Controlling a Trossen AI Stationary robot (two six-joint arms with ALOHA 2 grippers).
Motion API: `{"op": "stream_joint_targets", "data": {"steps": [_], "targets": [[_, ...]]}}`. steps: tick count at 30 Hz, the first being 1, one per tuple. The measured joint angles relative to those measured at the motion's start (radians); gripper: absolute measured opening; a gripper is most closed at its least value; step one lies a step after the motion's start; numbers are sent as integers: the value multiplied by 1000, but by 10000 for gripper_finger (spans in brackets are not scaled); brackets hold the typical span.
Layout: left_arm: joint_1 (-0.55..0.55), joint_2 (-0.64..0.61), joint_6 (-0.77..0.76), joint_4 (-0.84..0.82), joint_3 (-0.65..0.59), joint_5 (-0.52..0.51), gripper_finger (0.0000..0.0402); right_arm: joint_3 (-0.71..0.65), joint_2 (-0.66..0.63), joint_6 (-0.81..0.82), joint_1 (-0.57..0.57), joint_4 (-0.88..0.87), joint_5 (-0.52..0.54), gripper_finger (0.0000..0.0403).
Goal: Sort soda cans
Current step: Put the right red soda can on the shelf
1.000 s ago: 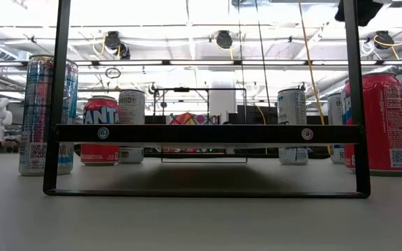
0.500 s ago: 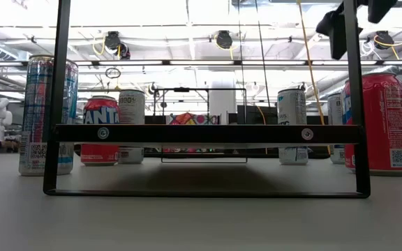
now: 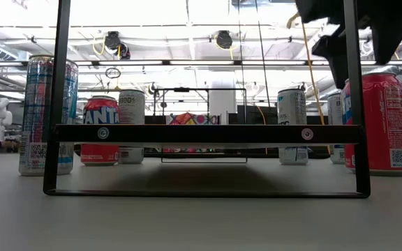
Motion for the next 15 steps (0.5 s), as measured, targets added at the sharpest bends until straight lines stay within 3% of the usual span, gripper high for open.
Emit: {"op": "stream_joint_targets", "data": {"steps": [15], "targets": [[0, 0, -1, 1, 0, 2, 20, -185, 9, 26, -9, 174, -72, 353]]}}
